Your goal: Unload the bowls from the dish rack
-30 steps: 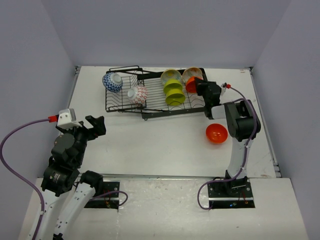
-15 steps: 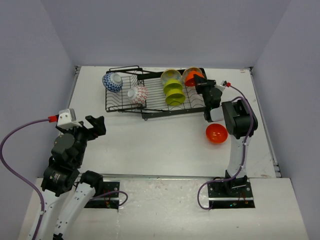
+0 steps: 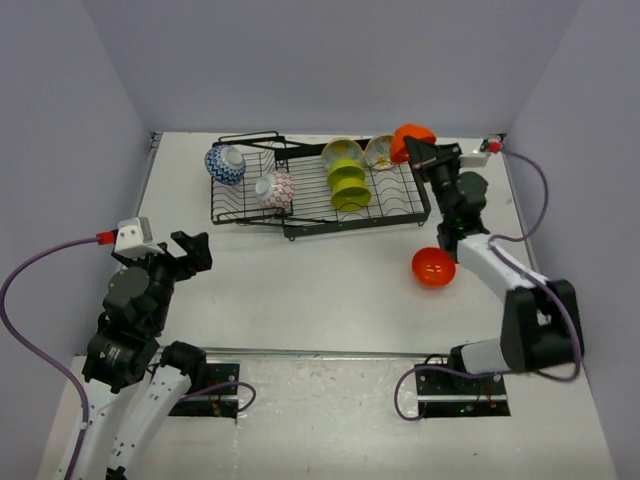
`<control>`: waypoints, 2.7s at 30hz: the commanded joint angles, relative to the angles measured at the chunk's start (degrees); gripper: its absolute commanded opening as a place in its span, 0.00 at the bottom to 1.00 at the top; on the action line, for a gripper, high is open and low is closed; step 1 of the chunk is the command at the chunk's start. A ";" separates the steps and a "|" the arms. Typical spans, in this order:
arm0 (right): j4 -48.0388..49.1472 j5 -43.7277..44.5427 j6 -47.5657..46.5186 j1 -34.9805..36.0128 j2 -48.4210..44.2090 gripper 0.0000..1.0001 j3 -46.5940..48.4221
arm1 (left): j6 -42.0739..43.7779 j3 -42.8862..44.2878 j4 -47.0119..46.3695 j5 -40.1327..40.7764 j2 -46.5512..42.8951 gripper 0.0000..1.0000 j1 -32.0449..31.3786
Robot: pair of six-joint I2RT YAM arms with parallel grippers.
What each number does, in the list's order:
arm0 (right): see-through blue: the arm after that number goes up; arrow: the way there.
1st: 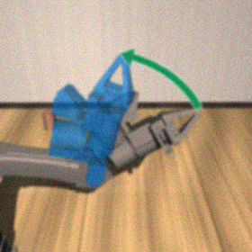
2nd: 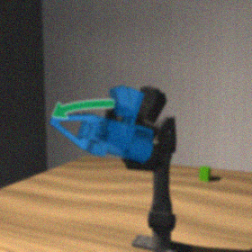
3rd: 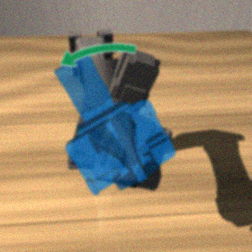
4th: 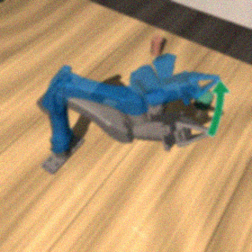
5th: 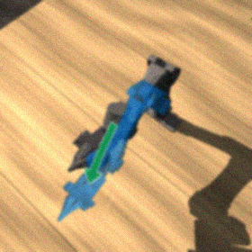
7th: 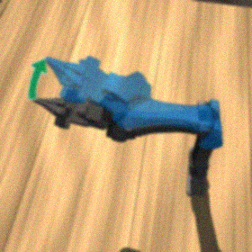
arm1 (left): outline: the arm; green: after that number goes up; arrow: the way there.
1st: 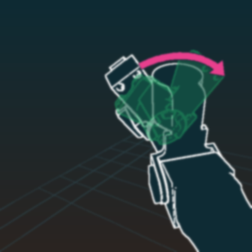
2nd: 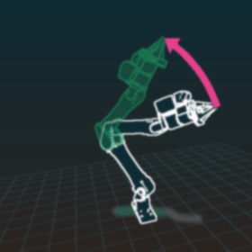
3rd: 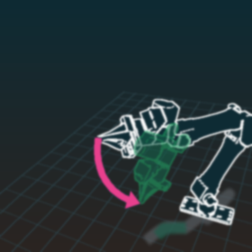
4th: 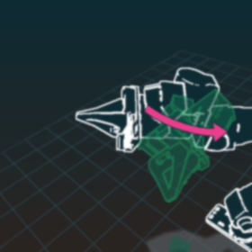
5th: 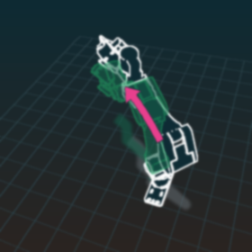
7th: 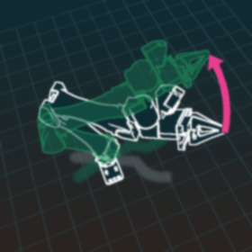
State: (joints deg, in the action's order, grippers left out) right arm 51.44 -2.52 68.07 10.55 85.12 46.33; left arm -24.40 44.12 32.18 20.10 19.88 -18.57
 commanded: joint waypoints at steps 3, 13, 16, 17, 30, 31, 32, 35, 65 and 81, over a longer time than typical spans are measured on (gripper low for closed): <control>-43.74 6.55 -28.59 1.76 -21.36 0.00 8.42 | 1.38 -0.44 -2.21 -0.24 -0.10 1.00 -0.33; -97.18 18.78 -45.04 2.11 -26.69 0.00 21.77 | 1.29 -0.35 -2.13 0.12 -0.81 1.00 -0.33; -102.74 19.40 -47.41 2.55 -24.22 0.00 23.54 | 1.29 -0.26 -1.95 0.12 -0.81 1.00 -0.33; -104.07 19.49 -47.94 3.16 -21.69 0.00 23.98 | 1.29 -0.26 -1.95 0.12 -0.89 1.00 -0.33; -110.59 23.88 -48.74 11.78 1.61 0.00 24.86 | 1.29 -0.17 -1.86 0.21 -3.18 1.00 -0.33; -110.24 23.79 -49.17 11.78 2.50 0.00 25.21 | 1.29 -0.17 -1.78 0.29 -3.27 1.00 -0.33; -109.98 23.53 -49.44 11.87 3.29 0.00 25.30 | 1.29 -0.17 -1.77 0.38 -3.44 1.00 -0.33; -109.71 22.48 -49.70 12.30 5.84 0.00 26.44 | 1.29 -0.26 -1.77 0.56 -4.06 1.00 -0.33; -105.84 19.40 -49.18 14.85 9.10 0.14 22.14 | 0.94 -0.09 -1.33 1.44 -5.38 1.00 -0.42; -109.45 18.26 -49.62 14.85 -0.56 0.48 24.87 | 1.02 -0.09 -1.42 1.17 -4.67 1.00 -0.42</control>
State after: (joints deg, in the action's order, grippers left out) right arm -56.29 16.71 19.33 25.12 90.74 68.45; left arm -24.43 44.12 32.23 21.06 14.85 -18.57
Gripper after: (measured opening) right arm 0.472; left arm 0.997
